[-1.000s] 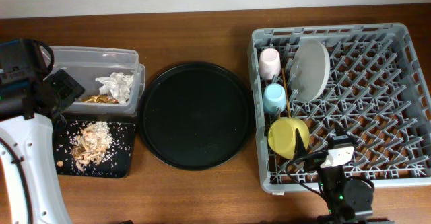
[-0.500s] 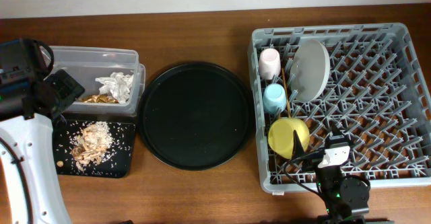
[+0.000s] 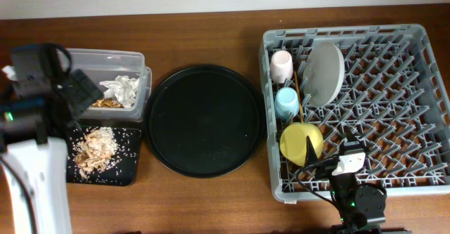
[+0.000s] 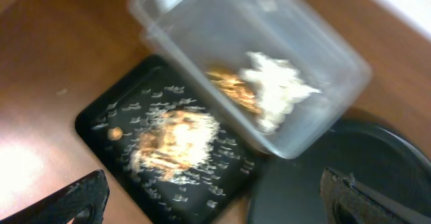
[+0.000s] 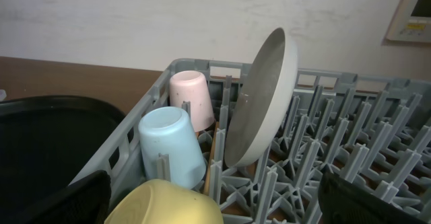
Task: Sort waste into correct bins and load items into the dishwasher rack
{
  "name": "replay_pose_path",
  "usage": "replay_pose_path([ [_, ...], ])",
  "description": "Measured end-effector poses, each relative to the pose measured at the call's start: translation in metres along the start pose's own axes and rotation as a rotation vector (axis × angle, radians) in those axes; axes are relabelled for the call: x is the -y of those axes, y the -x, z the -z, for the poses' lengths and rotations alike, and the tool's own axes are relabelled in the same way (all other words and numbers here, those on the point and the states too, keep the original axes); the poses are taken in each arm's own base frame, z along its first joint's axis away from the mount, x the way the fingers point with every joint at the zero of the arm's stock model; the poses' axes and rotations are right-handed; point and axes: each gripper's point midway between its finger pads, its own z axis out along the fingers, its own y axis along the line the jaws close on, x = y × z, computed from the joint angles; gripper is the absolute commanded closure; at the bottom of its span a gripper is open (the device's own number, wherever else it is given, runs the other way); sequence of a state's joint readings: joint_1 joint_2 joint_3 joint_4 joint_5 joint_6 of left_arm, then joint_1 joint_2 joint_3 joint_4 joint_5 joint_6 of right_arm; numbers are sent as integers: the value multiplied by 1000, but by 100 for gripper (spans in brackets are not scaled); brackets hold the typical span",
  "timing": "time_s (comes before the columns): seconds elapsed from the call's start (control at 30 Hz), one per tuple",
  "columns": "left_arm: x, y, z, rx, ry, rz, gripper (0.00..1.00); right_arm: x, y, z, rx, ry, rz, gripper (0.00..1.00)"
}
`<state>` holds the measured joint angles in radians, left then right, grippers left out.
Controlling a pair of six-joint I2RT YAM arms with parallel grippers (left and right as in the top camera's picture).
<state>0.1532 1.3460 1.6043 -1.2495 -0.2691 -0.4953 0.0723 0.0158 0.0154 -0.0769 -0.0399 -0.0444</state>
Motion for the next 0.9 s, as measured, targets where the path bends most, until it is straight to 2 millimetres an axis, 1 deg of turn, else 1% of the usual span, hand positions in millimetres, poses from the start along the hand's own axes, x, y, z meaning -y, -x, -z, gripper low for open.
replay_pose_path([
  [0.03, 16, -6, 26, 47, -80, -42, 1, 0, 0, 0, 0, 0, 0, 2],
  [0.07, 28, -13, 54, 93, -161, -78, 1, 0, 0, 0, 0, 0, 0, 2],
  [0.1, 33, -20, 82, 144, -240, -102, 1, 0, 0, 0, 0, 0, 0, 2],
  [0.17, 31, -28, 119, 217, -342, -118, 1, 0, 0, 0, 0, 0, 0, 2],
  [0.2, 23, -32, 140, 263, -395, -113, 1, 0, 0, 0, 0, 0, 1, 2],
  [0.27, 4, -37, 166, 337, -451, -82, 1, 0, 0, 0, 0, 0, 0, 2],
  [0.33, -24, -51, 178, 398, -466, -49, 1, 0, 0, 0, 2, 0, 0, 2],
  [0.37, -39, -62, 180, 425, -472, -35, 1, 0, 0, 0, 3, 0, 0, 2],
  [0.4, -50, -76, 173, 432, -468, -31, 1, 0, 1, 0, 5, -1, 0, 2],
  [0.43, -55, -84, 166, 432, -461, -31, 1, 0, 1, 0, 5, -1, 0, 2],
  [0.47, -63, -103, 144, 416, -432, -38, 1, 0, 1, 0, 5, -1, 0, 2],
  [0.5, -69, -117, 128, 397, -410, -48, 1, 0, 1, 0, 6, -1, 1, 2],
  [0.53, -69, -121, 120, 400, -406, -46, 1, 0, 1, 0, 5, -1, 0, 2],
  [0.57, -66, -130, 94, 437, -409, -15, 1, 0, 1, 0, 5, -1, 0, 2],
  [0.6, -58, -125, 86, 485, -435, 18, 1, 0, 1, 0, 6, -1, 0, 2],
  [0.63, -45, -111, 85, 574, -500, 70, 1, 0, 1, 0, 5, -1, 0, 2],
  [0.67, -33, -105, 76, 627, -553, 100, 1, 0, 1, 0, 6, -1, 0, 2],
  [0.73, -12, -94, 72, 721, -665, 137, 1, 0, 1, 0, 6, -1, 1, 2],
  [0.77, 3, -90, 73, 804, -770, 156, 1, 0, 1, 0, 7, -1, 0, 2],
  [0.8, 11, -91, 72, 853, -838, 159, 1, 0, 1, 0, 7, -1, 0, 2],
  [0.83, 14, -90, 74, 897, -881, 168, 1, 0, 1, 0, 6, -1, 0, 2],
  [0.9, 18, -96, 69, 948, -939, 172, 1, 0, 1, 0, 6, -1, 0, 2],
])
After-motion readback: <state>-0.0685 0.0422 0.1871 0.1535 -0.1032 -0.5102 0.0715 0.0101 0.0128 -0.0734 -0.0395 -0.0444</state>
